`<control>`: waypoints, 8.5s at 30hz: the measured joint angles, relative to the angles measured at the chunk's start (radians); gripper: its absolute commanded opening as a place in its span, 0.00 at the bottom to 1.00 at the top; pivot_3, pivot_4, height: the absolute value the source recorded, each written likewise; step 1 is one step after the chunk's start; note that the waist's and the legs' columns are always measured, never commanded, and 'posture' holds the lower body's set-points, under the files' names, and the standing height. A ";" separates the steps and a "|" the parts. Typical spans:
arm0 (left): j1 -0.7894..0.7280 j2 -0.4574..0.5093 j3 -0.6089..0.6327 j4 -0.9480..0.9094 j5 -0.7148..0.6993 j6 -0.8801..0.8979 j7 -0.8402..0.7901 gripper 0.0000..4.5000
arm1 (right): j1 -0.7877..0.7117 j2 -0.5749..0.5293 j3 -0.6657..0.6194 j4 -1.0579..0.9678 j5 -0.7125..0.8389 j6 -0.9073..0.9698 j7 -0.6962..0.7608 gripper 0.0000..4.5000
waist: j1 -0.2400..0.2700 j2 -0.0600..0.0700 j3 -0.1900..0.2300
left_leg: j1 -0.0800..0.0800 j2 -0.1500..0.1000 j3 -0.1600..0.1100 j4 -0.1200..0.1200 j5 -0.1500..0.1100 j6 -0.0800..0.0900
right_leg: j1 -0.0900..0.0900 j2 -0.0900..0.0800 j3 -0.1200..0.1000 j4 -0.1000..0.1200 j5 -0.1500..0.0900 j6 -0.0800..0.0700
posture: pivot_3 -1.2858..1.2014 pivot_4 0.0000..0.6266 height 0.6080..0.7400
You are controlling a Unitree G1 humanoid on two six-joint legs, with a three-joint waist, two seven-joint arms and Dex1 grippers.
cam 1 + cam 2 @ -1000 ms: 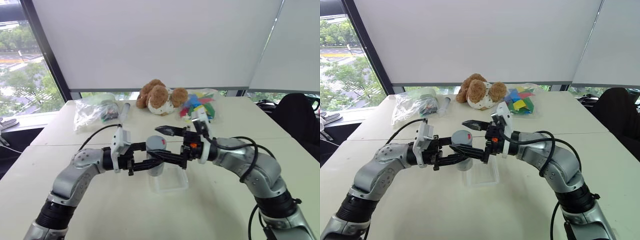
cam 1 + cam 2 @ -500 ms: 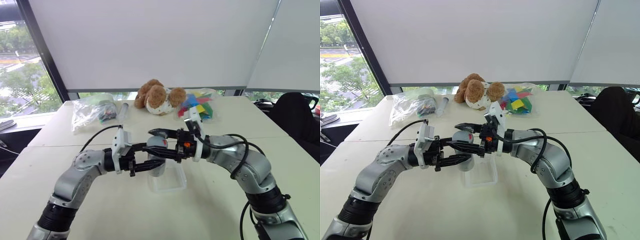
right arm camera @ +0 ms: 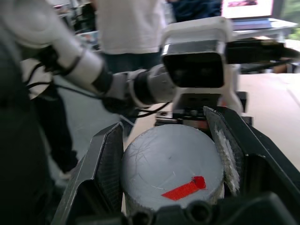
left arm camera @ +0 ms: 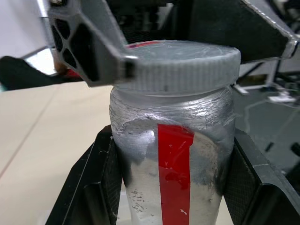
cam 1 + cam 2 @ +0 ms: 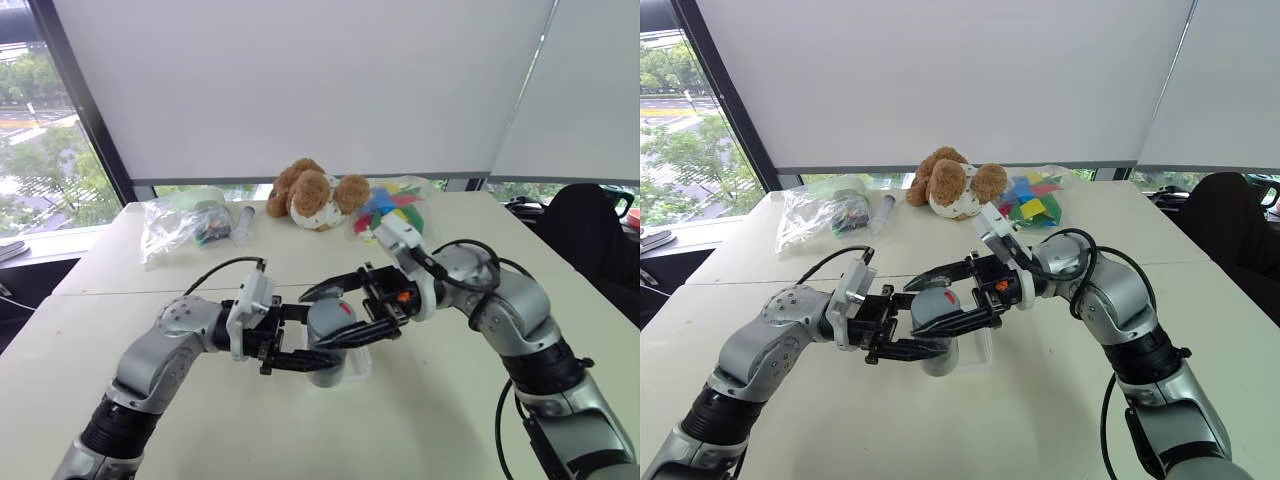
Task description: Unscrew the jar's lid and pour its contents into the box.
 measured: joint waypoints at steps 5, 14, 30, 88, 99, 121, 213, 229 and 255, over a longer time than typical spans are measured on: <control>0.000 0.001 0.001 -0.019 -0.020 0.016 -0.020 0.48 | -0.031 0.006 -0.009 0.036 -0.008 -0.006 0.028 0.99 | 0.005 0.000 0.000 | 0.000 0.001 0.000 0.000 0.000 0.000 | 0.000 0.000 0.000 0.000 0.000 0.000 | 0.52 0.24 1.00; 0.083 0.006 0.107 0.018 0.028 -0.012 0.138 0.48 | 0.051 0.001 -0.205 -0.066 0.065 0.101 -0.221 0.99 | 0.008 0.000 0.000 | 0.000 0.001 -0.001 0.000 0.000 0.000 | 0.000 -0.001 0.000 0.000 0.000 0.000 | 0.52 0.24 1.00; 0.059 -0.079 0.085 0.050 0.062 -0.047 0.228 0.48 | 0.087 0.126 -0.107 -0.144 -0.066 0.117 -0.508 0.99 | 0.007 0.000 0.000 | -0.001 0.000 0.000 0.000 0.000 0.000 | -0.001 -0.001 0.000 0.000 0.000 0.000 | 0.52 0.24 1.00; 0.084 -0.058 0.073 0.012 0.071 -0.055 0.214 0.48 | 0.139 0.038 -0.153 -0.170 0.063 0.153 -0.422 0.99 | 0.007 0.000 0.000 | -0.001 0.000 0.000 0.000 0.000 0.000 | -0.001 -0.001 0.001 0.000 0.000 0.000 | 0.52 0.24 1.00; 0.084 -0.066 0.072 0.013 0.075 -0.055 0.209 0.48 | 0.131 0.052 -0.071 -0.111 -0.071 0.071 -0.392 0.99 | 0.007 0.000 0.000 | -0.001 0.000 0.000 0.000 0.000 0.000 | -0.001 -0.001 0.000 0.000 0.000 0.000 | 0.52 0.24 1.00; 0.091 -0.059 0.074 0.011 0.064 -0.059 0.210 0.48 | 0.191 0.132 -0.379 -0.096 0.324 0.235 -0.469 0.52 | 0.010 0.001 0.001 | -0.001 0.000 -0.001 0.000 0.000 0.000 | 0.000 -0.001 0.001 -0.001 0.000 0.000 | 0.52 0.24 1.00; -0.405 0.066 -0.668 0.731 2.204 -0.638 2.173 0.48 | 0.959 -0.067 -0.440 -0.058 -0.173 -0.484 -0.418 0.99 | 0.028 0.002 0.008 | 0.000 -0.002 0.003 0.004 0.000 0.000 | 0.002 0.000 0.004 0.003 0.000 0.007 | 0.52 0.24 1.00; 0.159 0.154 -0.093 0.320 0.180 -0.415 0.962 0.48 | 0.858 0.041 -0.405 -0.055 -0.127 -0.634 -0.304 0.99 | 0.013 0.005 0.007 | 0.001 -0.001 0.000 0.008 0.000 0.000 | 0.002 -0.002 0.004 0.008 0.001 0.005 | 0.52 0.24 1.00; 0.394 -0.017 0.545 0.555 0.150 -0.426 0.941 0.59 | 0.796 0.030 -0.364 -0.054 -0.095 -0.596 -0.233 1.00 | 0.031 0.007 0.001 | 0.002 -0.001 0.000 0.012 0.000 0.000 | 0.006 -0.001 0.004 0.006 0.001 0.003 | 0.52 0.24 1.00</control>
